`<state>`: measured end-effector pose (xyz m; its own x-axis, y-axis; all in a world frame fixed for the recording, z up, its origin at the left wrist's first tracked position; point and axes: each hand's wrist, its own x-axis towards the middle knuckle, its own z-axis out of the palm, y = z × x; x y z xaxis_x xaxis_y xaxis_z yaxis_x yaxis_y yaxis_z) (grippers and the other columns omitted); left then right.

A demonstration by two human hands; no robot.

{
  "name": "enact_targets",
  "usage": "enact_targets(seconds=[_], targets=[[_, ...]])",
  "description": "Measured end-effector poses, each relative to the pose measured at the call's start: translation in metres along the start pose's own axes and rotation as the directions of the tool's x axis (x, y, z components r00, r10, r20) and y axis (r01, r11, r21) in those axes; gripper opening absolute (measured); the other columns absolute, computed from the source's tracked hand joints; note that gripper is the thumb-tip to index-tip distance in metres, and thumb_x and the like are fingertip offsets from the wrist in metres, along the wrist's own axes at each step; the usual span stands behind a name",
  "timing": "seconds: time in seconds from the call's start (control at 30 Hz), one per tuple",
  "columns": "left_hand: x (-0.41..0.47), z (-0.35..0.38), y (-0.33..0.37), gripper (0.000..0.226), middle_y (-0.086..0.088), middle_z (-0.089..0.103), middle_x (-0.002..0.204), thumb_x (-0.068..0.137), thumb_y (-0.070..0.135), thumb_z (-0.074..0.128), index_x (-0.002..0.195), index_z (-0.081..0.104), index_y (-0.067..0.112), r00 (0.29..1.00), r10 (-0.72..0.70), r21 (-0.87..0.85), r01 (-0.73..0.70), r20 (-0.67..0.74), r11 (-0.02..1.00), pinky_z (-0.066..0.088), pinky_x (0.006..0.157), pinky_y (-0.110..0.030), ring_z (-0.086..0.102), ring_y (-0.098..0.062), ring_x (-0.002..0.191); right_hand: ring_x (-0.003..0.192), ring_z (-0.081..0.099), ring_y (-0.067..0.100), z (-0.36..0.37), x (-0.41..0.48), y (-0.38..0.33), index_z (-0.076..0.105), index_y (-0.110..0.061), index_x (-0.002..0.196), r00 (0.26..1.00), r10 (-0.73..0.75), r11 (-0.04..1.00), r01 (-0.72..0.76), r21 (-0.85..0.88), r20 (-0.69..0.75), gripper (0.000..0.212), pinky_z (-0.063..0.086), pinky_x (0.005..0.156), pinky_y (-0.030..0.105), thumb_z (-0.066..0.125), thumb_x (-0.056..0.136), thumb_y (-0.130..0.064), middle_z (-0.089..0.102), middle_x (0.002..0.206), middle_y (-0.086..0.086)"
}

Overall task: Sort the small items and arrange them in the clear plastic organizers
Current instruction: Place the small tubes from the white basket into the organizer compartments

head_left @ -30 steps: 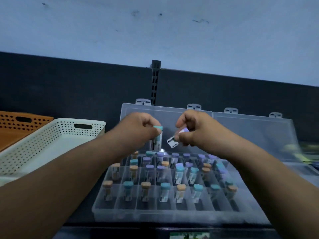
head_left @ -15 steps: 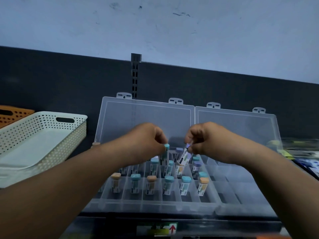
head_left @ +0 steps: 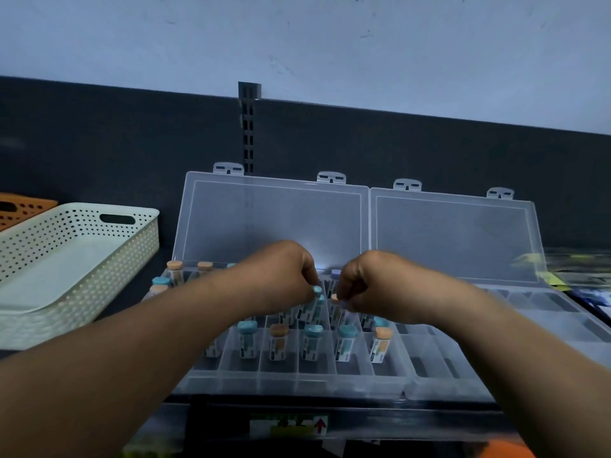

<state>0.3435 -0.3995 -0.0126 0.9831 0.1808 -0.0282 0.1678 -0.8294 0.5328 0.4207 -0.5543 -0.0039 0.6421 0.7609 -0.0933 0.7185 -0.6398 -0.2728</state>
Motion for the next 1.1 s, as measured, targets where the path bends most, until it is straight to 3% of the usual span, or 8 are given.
enact_targets(seconds=[0.1, 0.3, 0.37, 0.5, 0.67, 0.73, 0.9, 1.1], targets=[[0.001, 0.002, 0.002, 0.013, 0.008, 0.067, 0.084, 0.083, 0.014, 0.067, 0.089, 0.073, 0.024, 1.0, -0.006, 0.006, 0.006, -0.005, 1.0, 0.051, 0.075, -0.024, 0.064, -0.011, 0.083, 0.084, 0.064, 0.011, 0.003, -0.001, 0.001, 0.074, -0.023, 0.095, 1.0, -0.016, 1.0, 0.016, -0.025, 0.017, 0.012, 0.052, 0.076, 0.024, 0.071, 0.084, -0.019, 0.07, 0.091, -0.008], [0.002, 0.006, 0.005, 0.013, 0.001, 0.072, 0.094, 0.083, 0.012, 0.065, 0.086, 0.073, 0.022, 0.999, 0.0, 0.007, 0.0, 0.033, 1.0, 0.055, 0.084, -0.032, 0.067, -0.016, 0.093, 0.091, 0.067, 0.014, 0.007, 0.003, 0.005, 0.068, -0.03, 0.076, 0.998, 0.002, 1.0, -0.002, 0.005, 0.056, 0.016, 0.056, 0.081, 0.031, 0.072, 0.082, -0.016, 0.071, 0.089, -0.008], [0.003, 0.009, 0.004, 0.014, 0.001, 0.072, 0.092, 0.084, 0.012, 0.065, 0.085, 0.072, 0.024, 0.998, -0.017, 0.032, 0.015, 0.054, 0.999, 0.057, 0.079, -0.03, 0.068, -0.018, 0.085, 0.096, 0.067, 0.013, 0.009, 0.004, 0.007, 0.067, -0.031, 0.073, 0.997, 0.004, 1.0, -0.005, 0.015, 0.071, 0.019, 0.056, 0.084, 0.035, 0.073, 0.081, -0.015, 0.072, 0.09, -0.008], [0.005, 0.014, 0.001, 0.02, 0.001, 0.072, 0.1, 0.084, 0.011, 0.064, 0.073, 0.063, 0.027, 0.994, -0.052, 0.042, 0.048, 0.097, 0.998, 0.059, 0.072, -0.032, 0.071, -0.02, 0.082, 0.083, 0.067, 0.013, 0.008, 0.003, 0.008, 0.073, -0.026, 0.091, 0.997, 0.012, 1.0, -0.013, 0.009, 0.075, 0.015, 0.056, 0.078, 0.03, 0.071, 0.083, -0.014, 0.071, 0.089, -0.008], [0.004, 0.016, 0.002, 0.016, -0.001, 0.071, 0.097, 0.086, 0.012, 0.065, 0.098, 0.07, 0.022, 0.991, -0.055, 0.017, 0.054, 0.124, 0.998, 0.053, 0.058, -0.023, 0.063, -0.015, 0.06, 0.085, 0.067, 0.015, 0.011, 0.003, 0.007, 0.074, -0.024, 0.096, 0.995, 0.023, 1.0, -0.024, 0.009, 0.097, 0.017, 0.057, 0.081, 0.033, 0.071, 0.084, -0.013, 0.071, 0.094, -0.005], [0.004, 0.018, 0.001, 0.02, 0.0, 0.071, 0.099, 0.086, 0.012, 0.065, 0.104, 0.071, 0.02, 0.989, -0.057, 0.03, 0.054, 0.136, 0.998, 0.054, 0.061, -0.023, 0.063, -0.014, 0.065, 0.087, 0.067, 0.016, 0.012, 0.004, 0.007, 0.074, -0.024, 0.097, 0.994, 0.028, 0.999, -0.029, 0.011, 0.103, 0.017, 0.057, 0.082, 0.034, 0.071, 0.084, -0.013, 0.072, 0.095, -0.004], [0.003, 0.019, 0.001, 0.021, 0.002, 0.071, 0.1, 0.087, 0.014, 0.065, 0.106, 0.072, 0.019, 0.984, -0.058, 0.057, 0.049, 0.166, 0.997, 0.052, 0.066, -0.022, 0.062, -0.011, 0.072, 0.088, 0.067, 0.015, 0.011, 0.003, 0.007, 0.074, -0.026, 0.097, 0.991, 0.042, 0.999, -0.045, 0.017, 0.123, 0.017, 0.056, 0.083, 0.032, 0.069, 0.086, -0.015, 0.072, 0.097, -0.006], [0.003, 0.017, 0.002, 0.02, 0.0, 0.071, 0.093, 0.088, 0.012, 0.062, 0.104, 0.073, 0.019, 0.988, -0.06, 0.037, 0.055, 0.142, 0.998, 0.047, 0.055, -0.019, 0.053, -0.005, 0.053, 0.088, 0.067, 0.018, 0.008, 0.001, 0.006, 0.075, -0.025, 0.098, 0.992, 0.056, 0.998, -0.054, -0.02, 0.114, 0.019, 0.056, 0.083, 0.034, 0.066, 0.086, -0.013, 0.072, 0.097, -0.004]])
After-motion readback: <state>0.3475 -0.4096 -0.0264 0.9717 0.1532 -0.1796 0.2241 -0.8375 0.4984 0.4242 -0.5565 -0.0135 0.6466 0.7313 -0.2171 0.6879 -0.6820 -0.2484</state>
